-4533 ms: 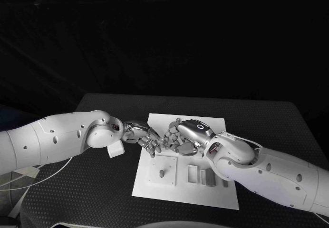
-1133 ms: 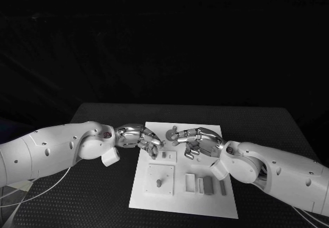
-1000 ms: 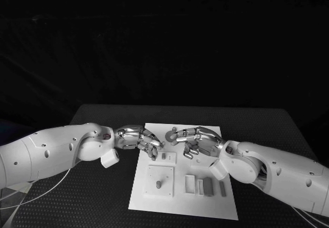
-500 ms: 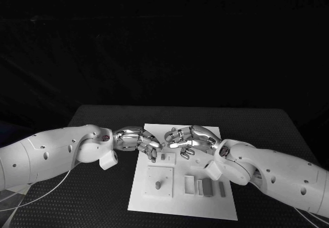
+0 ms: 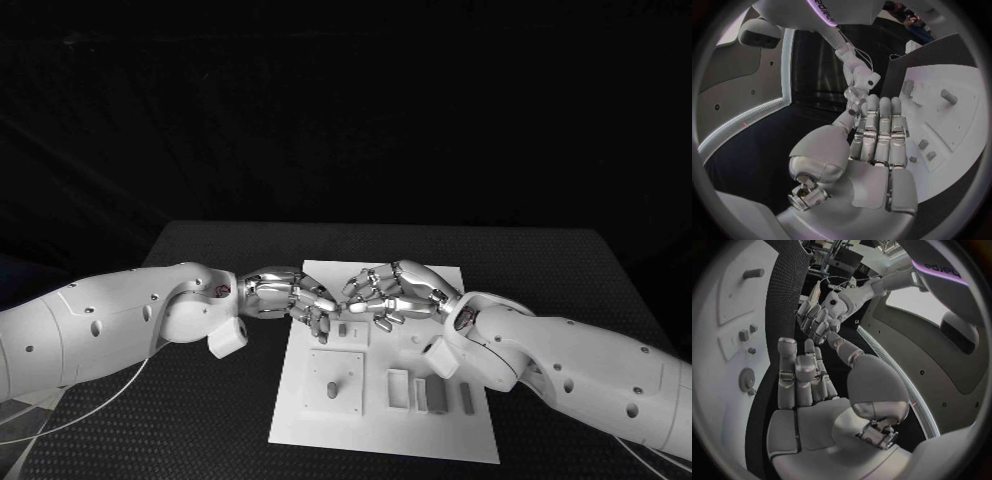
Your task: Assemble the parts on the task board
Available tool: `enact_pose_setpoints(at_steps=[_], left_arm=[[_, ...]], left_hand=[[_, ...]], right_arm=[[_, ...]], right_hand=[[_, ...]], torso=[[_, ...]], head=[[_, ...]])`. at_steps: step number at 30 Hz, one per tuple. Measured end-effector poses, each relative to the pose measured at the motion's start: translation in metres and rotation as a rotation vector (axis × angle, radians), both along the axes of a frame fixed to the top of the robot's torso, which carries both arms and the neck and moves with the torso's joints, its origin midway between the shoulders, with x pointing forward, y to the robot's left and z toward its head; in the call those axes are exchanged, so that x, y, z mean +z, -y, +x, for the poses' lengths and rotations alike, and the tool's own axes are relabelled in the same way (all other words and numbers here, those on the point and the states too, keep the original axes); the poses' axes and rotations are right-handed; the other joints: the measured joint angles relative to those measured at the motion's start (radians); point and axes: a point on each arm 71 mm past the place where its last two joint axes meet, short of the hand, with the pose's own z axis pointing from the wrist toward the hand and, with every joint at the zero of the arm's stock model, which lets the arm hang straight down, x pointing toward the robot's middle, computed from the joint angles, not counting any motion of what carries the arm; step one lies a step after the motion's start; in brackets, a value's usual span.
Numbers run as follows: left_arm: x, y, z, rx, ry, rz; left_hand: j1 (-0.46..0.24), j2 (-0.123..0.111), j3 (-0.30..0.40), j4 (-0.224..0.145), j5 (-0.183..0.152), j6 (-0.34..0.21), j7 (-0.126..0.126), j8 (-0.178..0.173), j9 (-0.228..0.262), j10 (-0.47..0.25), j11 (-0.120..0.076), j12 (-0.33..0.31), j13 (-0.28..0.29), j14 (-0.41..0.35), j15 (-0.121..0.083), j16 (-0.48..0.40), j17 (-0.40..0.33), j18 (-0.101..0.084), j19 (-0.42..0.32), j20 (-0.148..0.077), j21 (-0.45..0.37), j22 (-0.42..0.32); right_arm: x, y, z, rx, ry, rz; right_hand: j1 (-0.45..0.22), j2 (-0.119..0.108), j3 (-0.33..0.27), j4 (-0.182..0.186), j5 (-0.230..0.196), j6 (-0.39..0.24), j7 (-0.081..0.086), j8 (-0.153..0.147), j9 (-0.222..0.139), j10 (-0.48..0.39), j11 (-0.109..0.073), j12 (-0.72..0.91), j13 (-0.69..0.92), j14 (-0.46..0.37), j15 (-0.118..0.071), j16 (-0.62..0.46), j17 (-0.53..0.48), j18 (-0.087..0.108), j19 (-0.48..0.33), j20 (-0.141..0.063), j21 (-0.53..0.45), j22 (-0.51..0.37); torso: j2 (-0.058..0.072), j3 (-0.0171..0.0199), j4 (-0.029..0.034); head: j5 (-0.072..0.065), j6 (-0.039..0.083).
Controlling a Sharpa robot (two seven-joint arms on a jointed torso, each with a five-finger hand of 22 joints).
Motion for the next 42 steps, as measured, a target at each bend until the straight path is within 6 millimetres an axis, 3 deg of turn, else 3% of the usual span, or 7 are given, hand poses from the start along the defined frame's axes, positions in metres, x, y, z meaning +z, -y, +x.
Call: enact_pose_setpoints(at_steps=[6,8,23,33,42], left_arm=[[0.0000,-0.0009,-0.0001,0.000,-0.001,0.000],[0.0000,-0.0009,-0.0002,-0.001,-0.002,0.000],[-0.0001,-0.0013,-0.0006,-0.006,-0.005,0.000],[-0.0001,-0.0022,-0.0006,-0.005,-0.006,0.001],[-0.0001,-0.0022,-0.0005,-0.005,-0.006,0.001]], left_hand=[[0.000,0.000,0.000,0.000,0.000,0.000,0.000,0.000,0.001,0.000,0.000,0.000,0.002,0.000,0.000,0.000,0.000,0.000,0.000,0.000,0.000,-0.001],[0.000,0.000,0.000,0.000,0.000,0.000,0.000,0.000,0.002,0.000,0.000,0.000,0.003,0.000,0.000,0.000,0.000,0.000,0.000,0.000,0.000,-0.001],[0.003,0.003,-0.003,0.000,0.000,0.000,0.000,-0.004,0.004,0.000,0.000,0.000,0.005,0.000,0.000,0.000,0.000,0.000,0.000,0.000,0.000,-0.002],[0.009,0.004,-0.004,0.000,-0.002,0.000,0.000,-0.002,0.003,0.000,0.000,0.000,0.007,0.000,0.000,0.000,0.000,0.000,0.000,0.000,0.000,-0.003],[0.010,0.003,-0.006,0.000,0.000,0.000,0.000,-0.002,0.005,0.000,0.000,0.000,0.008,0.000,0.000,0.000,0.001,0.000,0.000,0.000,0.000,-0.003]], right_arm=[[0.0013,-0.0017,-0.0013,0.009,0.008,0.007],[0.0014,-0.0018,-0.0014,0.010,0.009,0.008],[0.0020,-0.0039,-0.0026,0.024,0.010,0.013],[0.0032,-0.0054,-0.0044,0.033,0.010,0.020],[0.0043,-0.0089,-0.0064,0.044,0.009,0.026]], right_hand=[[0.007,0.007,-0.003,-0.003,0.000,0.018,-0.012,0.011,0.000,0.023,-0.007,0.008,0.000,-0.004,-0.010,0.000,-0.002,0.000,0.000,0.000,0.000,0.000],[0.014,0.014,-0.003,-0.003,0.000,0.055,-0.006,0.019,0.002,0.028,-0.012,0.014,0.000,-0.006,-0.012,0.000,-0.003,0.000,-0.002,0.002,0.000,0.000],[0.020,0.020,-0.003,-0.003,0.000,0.057,-0.008,0.019,0.004,0.039,-0.015,0.014,0.000,-0.005,-0.012,0.000,-0.004,0.000,-0.002,0.002,0.000,0.000],[0.035,-0.009,-0.022,-0.003,0.000,0.023,0.015,0.007,-0.003,0.024,-0.001,0.003,-0.014,-0.008,-0.010,0.000,-0.005,0.000,-0.004,0.004,-0.004,0.000],[0.038,-0.012,-0.022,-0.003,0.000,0.023,0.015,0.007,-0.003,0.024,-0.001,0.003,-0.015,-0.008,-0.010,0.000,-0.005,0.000,-0.005,0.006,-0.004,0.000]], torso=[[0.000,0.0002,0.0000],[0.000,0.0004,0.0000],[0.000,0.0004,0.0000],[0.000,-0.0003,0.0003],[0.000,-0.0002,0.0005]], head=[[0.000,0.000],[0.001,-0.001],[0.000,-0.004],[0.001,-0.006],[0.002,-0.007]])
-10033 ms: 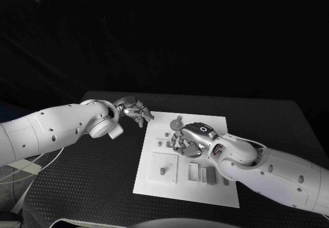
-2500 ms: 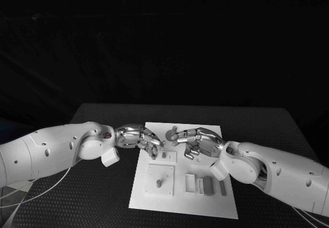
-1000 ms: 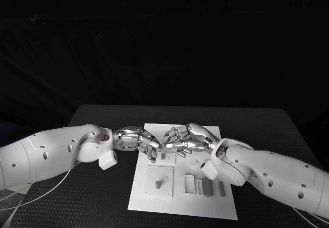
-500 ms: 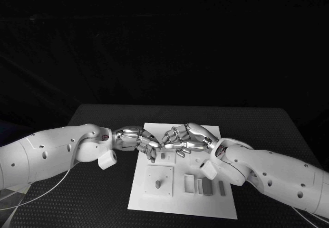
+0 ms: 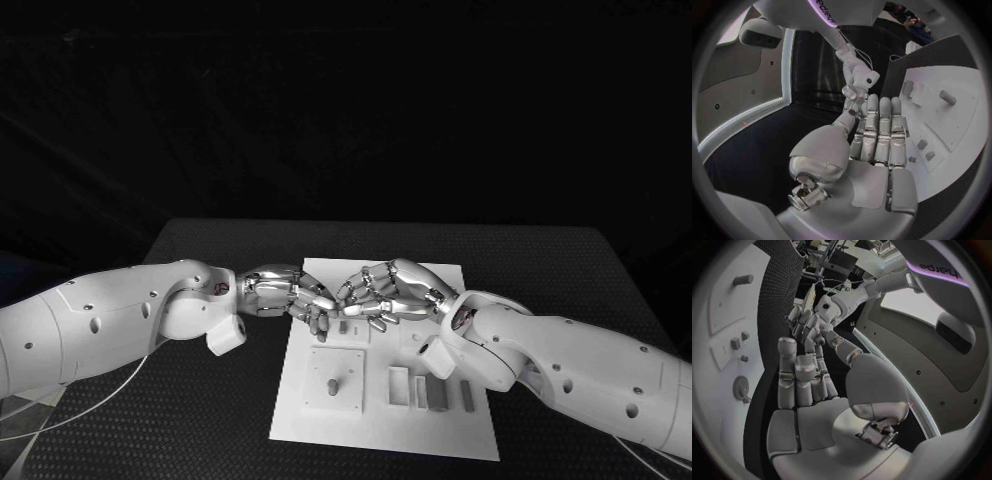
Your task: Assemble the parts on the task board
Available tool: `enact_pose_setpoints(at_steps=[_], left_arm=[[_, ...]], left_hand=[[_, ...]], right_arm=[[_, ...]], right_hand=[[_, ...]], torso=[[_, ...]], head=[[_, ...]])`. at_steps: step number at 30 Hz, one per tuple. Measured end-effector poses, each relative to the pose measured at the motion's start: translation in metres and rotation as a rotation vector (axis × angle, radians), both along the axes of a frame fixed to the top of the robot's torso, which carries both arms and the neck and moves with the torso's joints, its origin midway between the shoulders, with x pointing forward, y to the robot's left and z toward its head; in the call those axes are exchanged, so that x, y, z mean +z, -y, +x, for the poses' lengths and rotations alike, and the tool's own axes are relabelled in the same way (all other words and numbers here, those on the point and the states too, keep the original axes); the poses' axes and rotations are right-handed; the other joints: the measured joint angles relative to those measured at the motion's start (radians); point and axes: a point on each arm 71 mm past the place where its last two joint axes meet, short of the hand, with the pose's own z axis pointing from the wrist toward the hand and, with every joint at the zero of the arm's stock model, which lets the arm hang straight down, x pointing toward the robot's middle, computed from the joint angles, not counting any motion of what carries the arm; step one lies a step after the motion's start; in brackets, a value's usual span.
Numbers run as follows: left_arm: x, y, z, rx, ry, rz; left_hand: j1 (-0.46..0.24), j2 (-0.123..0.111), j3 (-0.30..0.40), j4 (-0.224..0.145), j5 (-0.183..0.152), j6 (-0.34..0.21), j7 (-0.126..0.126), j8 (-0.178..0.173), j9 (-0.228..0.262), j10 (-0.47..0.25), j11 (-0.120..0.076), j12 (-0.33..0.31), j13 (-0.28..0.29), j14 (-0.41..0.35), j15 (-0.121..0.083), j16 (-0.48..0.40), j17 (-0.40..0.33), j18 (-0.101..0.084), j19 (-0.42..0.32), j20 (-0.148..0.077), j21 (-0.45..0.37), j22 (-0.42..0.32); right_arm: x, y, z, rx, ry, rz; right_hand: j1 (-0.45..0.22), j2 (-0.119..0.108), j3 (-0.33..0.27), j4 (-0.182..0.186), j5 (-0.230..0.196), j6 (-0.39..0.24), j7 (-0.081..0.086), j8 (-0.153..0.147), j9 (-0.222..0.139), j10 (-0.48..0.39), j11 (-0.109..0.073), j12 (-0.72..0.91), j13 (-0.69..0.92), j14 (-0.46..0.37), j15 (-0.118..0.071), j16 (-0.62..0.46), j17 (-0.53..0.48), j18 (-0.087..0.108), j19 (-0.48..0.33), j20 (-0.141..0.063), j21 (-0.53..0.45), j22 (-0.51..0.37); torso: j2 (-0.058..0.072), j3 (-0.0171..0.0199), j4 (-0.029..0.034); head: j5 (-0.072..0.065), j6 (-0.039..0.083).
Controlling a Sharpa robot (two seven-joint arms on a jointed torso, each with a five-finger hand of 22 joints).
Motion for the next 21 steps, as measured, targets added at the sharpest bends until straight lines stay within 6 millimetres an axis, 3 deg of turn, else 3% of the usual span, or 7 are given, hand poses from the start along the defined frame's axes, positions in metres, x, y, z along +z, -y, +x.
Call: enact_pose_setpoints(at_steps=[5,14,21], left_arm=[[-0.0001,0.0005,0.0001,-0.001,0.000,0.000],[-0.0001,0.0003,0.0002,-0.001,0.000,0.000],[-0.0002,0.0005,0.0000,-0.002,-0.001,0.000]], left_hand=[[0.000,0.000,0.000,0.000,0.000,0.000,0.000,-0.001,0.001,0.000,0.000,0.000,0.000,0.000,0.000,0.000,0.000,0.000,0.000,0.000,0.000,-0.001],[0.000,0.000,0.000,0.000,0.000,0.000,0.000,-0.002,0.001,0.000,0.000,0.000,0.001,0.000,0.000,0.000,0.000,0.000,0.000,0.000,0.000,-0.001],[0.000,0.000,-0.001,0.000,0.000,0.000,0.000,-0.004,0.000,0.000,0.000,0.000,0.002,0.000,0.000,0.000,0.000,0.000,0.000,0.000,0.000,-0.001]], right_arm=[[0.0002,-0.0017,-0.0003,0.003,0.000,0.002],[0.0003,-0.0027,-0.0004,0.004,0.001,0.003],[0.0004,-0.0036,-0.0003,0.004,0.001,0.003]], right_hand=[[0.000,0.000,0.000,0.000,0.000,0.000,0.000,0.000,0.000,0.000,0.000,0.000,0.000,0.000,0.000,0.000,-0.001,0.000,0.000,0.000,0.000,0.000],[0.013,0.013,0.000,0.000,0.000,0.017,-0.015,0.006,0.003,0.019,-0.014,0.007,0.001,0.002,0.000,0.000,-0.002,0.000,0.002,0.002,0.000,0.000],[0.032,0.032,0.014,0.000,0.000,0.047,-0.026,0.024,0.011,0.055,-0.025,0.025,0.009,-0.001,-0.013,0.000,-0.003,0.000,0.000,0.004,0.000,0.000]], torso=[[0.000,0.0000,0.0000],[0.000,-0.0001,-0.0003],[0.000,-0.0001,-0.0003]], head=[[0.000,0.000],[-0.001,-0.002],[-0.002,-0.002]])
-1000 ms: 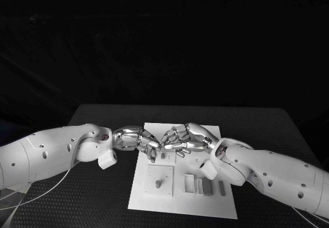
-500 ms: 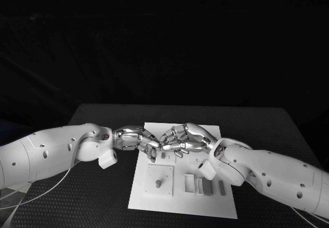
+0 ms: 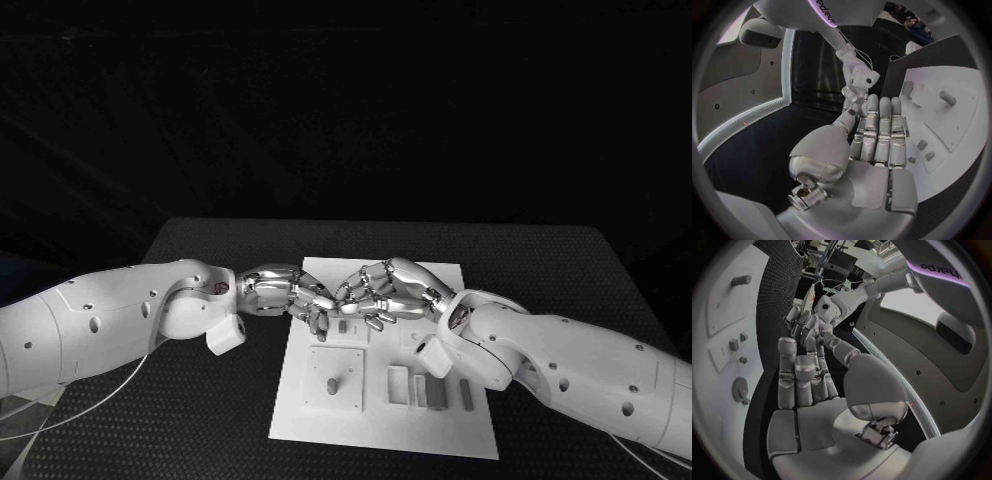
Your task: Assemble the parts on the task board
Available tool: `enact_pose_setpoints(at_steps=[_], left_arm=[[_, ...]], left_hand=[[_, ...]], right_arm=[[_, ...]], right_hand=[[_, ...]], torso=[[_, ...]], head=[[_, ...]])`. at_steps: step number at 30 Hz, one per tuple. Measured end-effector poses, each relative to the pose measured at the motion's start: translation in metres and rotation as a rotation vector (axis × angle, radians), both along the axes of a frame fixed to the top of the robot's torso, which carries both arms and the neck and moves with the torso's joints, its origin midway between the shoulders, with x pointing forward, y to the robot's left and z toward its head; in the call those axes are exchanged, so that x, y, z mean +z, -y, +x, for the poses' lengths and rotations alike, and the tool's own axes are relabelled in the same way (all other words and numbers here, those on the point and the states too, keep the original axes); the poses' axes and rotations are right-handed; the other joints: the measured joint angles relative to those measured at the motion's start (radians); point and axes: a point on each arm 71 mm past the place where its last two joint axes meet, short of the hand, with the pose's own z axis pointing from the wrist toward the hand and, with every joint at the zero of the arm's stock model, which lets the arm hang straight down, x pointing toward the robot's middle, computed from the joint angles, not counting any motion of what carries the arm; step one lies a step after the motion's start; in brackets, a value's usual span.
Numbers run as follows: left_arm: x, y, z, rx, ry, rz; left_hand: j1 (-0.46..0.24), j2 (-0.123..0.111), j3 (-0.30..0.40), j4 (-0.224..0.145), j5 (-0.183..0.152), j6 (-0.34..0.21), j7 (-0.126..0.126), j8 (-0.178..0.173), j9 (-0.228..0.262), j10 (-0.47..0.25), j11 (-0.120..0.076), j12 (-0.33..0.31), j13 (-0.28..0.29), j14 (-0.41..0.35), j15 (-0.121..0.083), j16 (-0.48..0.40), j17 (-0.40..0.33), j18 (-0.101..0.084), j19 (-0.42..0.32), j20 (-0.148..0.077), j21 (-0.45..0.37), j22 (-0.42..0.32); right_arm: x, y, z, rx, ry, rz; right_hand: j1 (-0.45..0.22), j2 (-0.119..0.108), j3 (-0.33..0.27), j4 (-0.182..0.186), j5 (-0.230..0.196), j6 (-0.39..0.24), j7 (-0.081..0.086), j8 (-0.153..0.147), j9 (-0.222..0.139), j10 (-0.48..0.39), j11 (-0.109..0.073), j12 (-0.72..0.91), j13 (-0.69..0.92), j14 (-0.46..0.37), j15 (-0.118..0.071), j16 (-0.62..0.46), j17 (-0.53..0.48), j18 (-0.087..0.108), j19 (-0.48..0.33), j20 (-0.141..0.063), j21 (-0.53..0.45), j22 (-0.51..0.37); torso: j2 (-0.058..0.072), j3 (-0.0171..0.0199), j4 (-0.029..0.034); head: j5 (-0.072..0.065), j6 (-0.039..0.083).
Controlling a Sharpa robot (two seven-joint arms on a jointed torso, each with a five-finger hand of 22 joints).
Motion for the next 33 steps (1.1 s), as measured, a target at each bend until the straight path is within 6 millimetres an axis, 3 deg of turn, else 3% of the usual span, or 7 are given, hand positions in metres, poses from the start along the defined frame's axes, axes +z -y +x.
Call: enact_pose_setpoints(at_steps=[4,10,33], left_arm=[[0.0000,0.0002,-0.0001,-0.001,-0.001,0.000],[-0.0001,0.0004,-0.0001,-0.003,-0.002,0.000],[-0.0006,0.0016,0.0006,-0.003,-0.007,0.002]], left_hand=[[0.000,0.000,-0.001,0.001,0.000,0.000,0.000,0.004,0.000,0.000,0.000,0.000,0.000,0.000,0.000,0.000,0.000,0.000,0.000,0.000,0.000,-0.001],[0.001,-0.001,-0.002,0.000,0.000,0.000,0.000,0.004,0.001,0.000,0.000,0.000,0.001,0.000,0.000,0.000,0.000,0.000,0.000,0.000,0.000,0.000],[0.007,-0.001,-0.003,0.000,0.000,0.000,0.000,0.000,0.003,0.004,-0.004,0.000,0.003,0.000,0.000,0.000,0.001,0.000,-0.004,0.004,0.000,-0.002]], right_arm=[[0.0001,-0.0006,0.0001,-0.002,0.001,0.001],[0.0006,-0.0018,0.0002,-0.009,0.005,0.003],[0.0013,-0.0024,0.0018,-0.046,0.020,0.005]], right_hand=[[0.016,0.016,0.034,0.000,0.000,0.020,-0.010,0.010,0.006,0.021,-0.010,0.009,0.008,-0.002,-0.009,0.000,-0.001,0.000,0.002,-0.002,0.000,0.000],[0.023,0.015,0.057,-0.003,0.000,0.033,-0.020,0.017,0.014,0.035,-0.020,0.017,0.019,0.003,-0.014,0.000,-0.001,0.000,0.002,-0.002,0.000,0.000],[0.037,0.021,0.085,-0.004,-0.001,0.039,-0.020,0.020,0.024,0.042,-0.021,0.020,0.028,0.003,-0.021,0.000,-0.001,0.000,0.000,-0.004,0.000,0.000]], torso=[[0.000,0.0001,0.0000],[0.000,0.0006,-0.0001],[0.000,0.0008,-0.0002]], head=[[0.000,-0.001],[0.000,-0.002],[-0.004,-0.002]])
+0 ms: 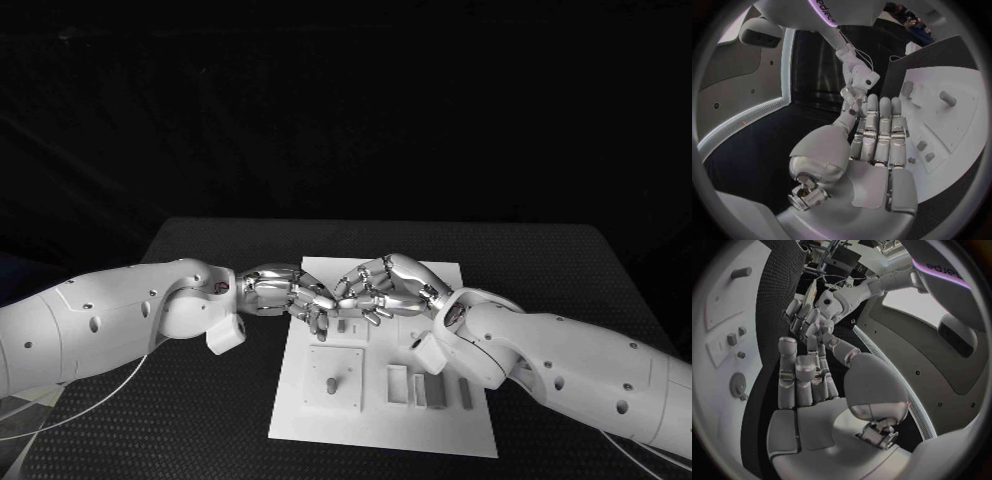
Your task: Assemble the parts on the task board
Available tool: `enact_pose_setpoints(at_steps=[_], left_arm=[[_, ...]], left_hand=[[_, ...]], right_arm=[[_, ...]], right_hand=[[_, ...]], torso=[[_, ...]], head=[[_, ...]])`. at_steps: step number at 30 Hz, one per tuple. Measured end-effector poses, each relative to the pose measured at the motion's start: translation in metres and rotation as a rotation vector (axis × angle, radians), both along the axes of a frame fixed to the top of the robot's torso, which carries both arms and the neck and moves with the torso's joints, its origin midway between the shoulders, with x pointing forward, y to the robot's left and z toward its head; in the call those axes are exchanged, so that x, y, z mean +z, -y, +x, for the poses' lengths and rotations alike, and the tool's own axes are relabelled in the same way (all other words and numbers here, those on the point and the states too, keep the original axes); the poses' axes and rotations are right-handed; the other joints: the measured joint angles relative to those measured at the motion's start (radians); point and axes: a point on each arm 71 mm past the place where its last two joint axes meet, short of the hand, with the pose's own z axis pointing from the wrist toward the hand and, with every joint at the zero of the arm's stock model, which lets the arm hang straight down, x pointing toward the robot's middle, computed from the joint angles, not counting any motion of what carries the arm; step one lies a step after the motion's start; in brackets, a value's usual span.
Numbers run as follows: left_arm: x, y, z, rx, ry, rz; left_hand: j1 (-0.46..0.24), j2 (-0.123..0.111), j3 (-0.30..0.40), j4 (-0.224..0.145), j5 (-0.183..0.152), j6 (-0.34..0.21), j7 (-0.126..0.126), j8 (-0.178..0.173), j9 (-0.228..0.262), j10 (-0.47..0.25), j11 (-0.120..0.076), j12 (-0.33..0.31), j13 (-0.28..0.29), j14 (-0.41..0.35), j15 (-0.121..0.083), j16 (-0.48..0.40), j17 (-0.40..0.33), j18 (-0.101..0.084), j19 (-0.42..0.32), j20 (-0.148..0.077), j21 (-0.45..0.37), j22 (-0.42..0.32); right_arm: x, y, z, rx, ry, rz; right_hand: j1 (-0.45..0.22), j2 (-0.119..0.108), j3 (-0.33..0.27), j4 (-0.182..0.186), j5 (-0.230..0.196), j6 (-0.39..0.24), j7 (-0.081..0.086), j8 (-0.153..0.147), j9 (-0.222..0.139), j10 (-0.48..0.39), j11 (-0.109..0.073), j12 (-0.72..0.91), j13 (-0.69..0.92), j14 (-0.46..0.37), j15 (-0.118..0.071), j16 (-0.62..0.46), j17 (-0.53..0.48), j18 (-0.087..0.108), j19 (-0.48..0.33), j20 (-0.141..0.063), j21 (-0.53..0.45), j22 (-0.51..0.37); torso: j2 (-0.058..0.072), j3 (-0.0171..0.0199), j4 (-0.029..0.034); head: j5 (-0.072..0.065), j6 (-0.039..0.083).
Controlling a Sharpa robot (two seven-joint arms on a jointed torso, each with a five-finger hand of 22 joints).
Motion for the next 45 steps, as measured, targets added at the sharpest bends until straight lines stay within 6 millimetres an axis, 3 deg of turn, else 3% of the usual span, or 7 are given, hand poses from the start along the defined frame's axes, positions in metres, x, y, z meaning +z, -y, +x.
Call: enact_pose_setpoints(at_steps=[14,17,28,32,45], left_arm=[[-0.001,-0.001,0.000,0.009,-0.012,0.005],[-0.002,-0.001,0.001,0.020,-0.019,0.006],[-0.003,-0.004,0.005,0.080,-0.032,0.027],[-0.004,-0.005,0.006,0.097,-0.037,0.042],[-0.008,-0.015,0.009,0.134,-0.053,0.088]], left_hand=[[0.002,0.000,0.000,0.000,0.000,0.000,0.000,-0.003,-0.001,-0.004,0.004,-0.008,0.004,-0.003,0.003,0.000,0.000,0.000,0.000,0.000,0.000,-0.004],[0.018,-0.016,0.000,0.000,0.000,-0.004,0.004,-0.018,-0.004,-0.015,0.015,-0.016,0.004,-0.004,0.004,0.000,0.000,0.000,0.000,0.000,0.000,-0.005],[-0.098,-0.160,0.044,0.043,0.004,-0.065,0.043,-0.064,-0.022,-0.037,0.029,-0.023,0.012,-0.007,0.007,-0.008,-0.005,0.000,0.000,0.000,0.000,-0.013],[-0.137,-0.226,0.069,0.068,0.004,-0.095,0.056,-0.080,-0.028,-0.042,0.034,-0.023,0.018,-0.007,0.007,-0.008,-0.006,0.000,0.000,0.000,0.000,-0.012],[-0.187,-0.284,0.074,0.086,0.004,-0.123,0.078,-0.091,-0.030,-0.054,0.039,-0.023,0.021,-0.011,0.011,-0.012,-0.010,0.000,0.000,0.000,0.000,-0.012]], right_arm=[[0.000,0.000,0.001,0.000,0.013,-0.022],[0.000,0.000,0.001,0.000,0.014,-0.027],[-0.001,0.000,0.001,-0.002,0.010,-0.033],[-0.001,0.000,0.001,-0.003,0.007,-0.031],[-0.005,0.014,0.008,-0.043,0.016,-0.060]], right_hand=[[0.009,0.001,0.018,0.002,0.002,0.008,-0.005,0.009,0.012,0.002,-0.002,0.006,0.008,0.001,-0.005,-0.004,0.000,0.000,-0.003,0.000,0.000,0.000],[0.009,0.001,0.019,0.003,0.002,0.013,-0.006,0.010,0.015,0.004,0.000,0.010,0.013,0.001,-0.006,-0.004,0.000,0.000,-0.003,0.000,0.000,0.000],[0.009,0.001,0.025,0.003,0.001,0.013,-0.006,0.014,0.020,0.004,0.000,0.014,0.020,0.002,-0.010,-0.004,0.000,0.000,-0.003,0.000,0.000,0.000],[0.009,0.001,0.025,0.003,0.001,0.013,-0.006,0.014,0.024,0.006,0.002,0.014,0.021,0.002,-0.010,-0.004,0.000,0.000,-0.003,0.000,0.000,0.000],[0.008,0.001,0.027,0.000,-0.003,0.016,-0.009,0.019,0.031,0.011,0.000,0.018,0.026,0.002,-0.010,-0.004,0.000,0.000,-0.003,0.001,0.000,0.000]], torso=[[0.000,-0.0001,0.0000],[0.000,-0.0001,-0.0001],[0.000,0.0006,-0.0004],[0.000,0.0005,-0.0003],[0.000,0.0005,0.0000]], head=[[-0.001,-0.001],[-0.002,-0.002],[-0.002,-0.005],[-0.002,-0.005],[-0.001,-0.005]])
